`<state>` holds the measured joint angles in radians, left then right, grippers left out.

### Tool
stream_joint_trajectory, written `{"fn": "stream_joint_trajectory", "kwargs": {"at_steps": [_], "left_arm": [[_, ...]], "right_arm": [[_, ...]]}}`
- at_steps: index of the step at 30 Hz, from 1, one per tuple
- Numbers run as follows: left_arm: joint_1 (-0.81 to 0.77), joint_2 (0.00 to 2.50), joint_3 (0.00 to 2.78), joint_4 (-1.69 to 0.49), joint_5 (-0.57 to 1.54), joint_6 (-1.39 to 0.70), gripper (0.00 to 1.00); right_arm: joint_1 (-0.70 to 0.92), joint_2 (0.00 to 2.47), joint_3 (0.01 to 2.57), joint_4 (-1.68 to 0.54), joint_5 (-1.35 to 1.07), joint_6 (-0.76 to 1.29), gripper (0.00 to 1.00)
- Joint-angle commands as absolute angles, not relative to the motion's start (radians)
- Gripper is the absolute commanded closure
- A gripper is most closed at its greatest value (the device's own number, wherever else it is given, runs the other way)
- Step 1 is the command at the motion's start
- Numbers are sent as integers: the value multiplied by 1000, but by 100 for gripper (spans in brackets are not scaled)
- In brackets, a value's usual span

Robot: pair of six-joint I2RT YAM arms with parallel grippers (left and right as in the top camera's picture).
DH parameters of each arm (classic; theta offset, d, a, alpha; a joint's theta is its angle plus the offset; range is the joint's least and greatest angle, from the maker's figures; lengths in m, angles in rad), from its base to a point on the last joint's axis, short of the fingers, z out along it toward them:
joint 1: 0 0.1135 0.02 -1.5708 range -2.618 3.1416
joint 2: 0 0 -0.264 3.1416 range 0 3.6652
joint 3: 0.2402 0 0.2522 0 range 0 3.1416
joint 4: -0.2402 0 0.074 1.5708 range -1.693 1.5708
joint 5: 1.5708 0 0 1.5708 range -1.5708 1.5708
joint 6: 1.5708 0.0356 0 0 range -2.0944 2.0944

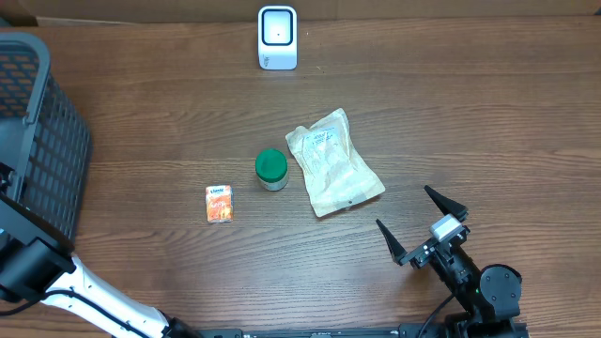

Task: Scan the item barcode
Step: 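Grasp the mint-green wipes pack in the basket with the left gripper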

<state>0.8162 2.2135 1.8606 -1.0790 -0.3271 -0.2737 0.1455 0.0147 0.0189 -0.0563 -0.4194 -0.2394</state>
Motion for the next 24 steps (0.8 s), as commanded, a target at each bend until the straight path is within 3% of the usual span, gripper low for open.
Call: {"fn": "stream_joint_trajectory", "kwargs": {"at_steps": [1, 6, 17, 19, 21, 22, 24], "left_arm": [[818, 2220, 1813, -1011, -339, -149, 38], [818, 2220, 1807, -951, -260, -35, 38], [818, 2221, 1686, -896, -250, 1, 44], [818, 2221, 1669, -888, -242, 1, 54], [818, 2221, 1667, -888, -234, 1, 78], [818, 2220, 1668, -890, -235, 1, 96], [818, 2220, 1674, -901, -235, 1, 96]], "right_arm": [[150, 3, 8, -55, -422, -235, 0], [150, 3, 8, -55, -423, -235, 0], [150, 3, 8, -55, -422, -235, 0], [150, 3, 8, -55, -423, -235, 0], [150, 3, 8, -55, -423, -235, 0], [150, 3, 8, -55, -422, -235, 0], [150, 3, 8, -55, -422, -235, 0]]}}
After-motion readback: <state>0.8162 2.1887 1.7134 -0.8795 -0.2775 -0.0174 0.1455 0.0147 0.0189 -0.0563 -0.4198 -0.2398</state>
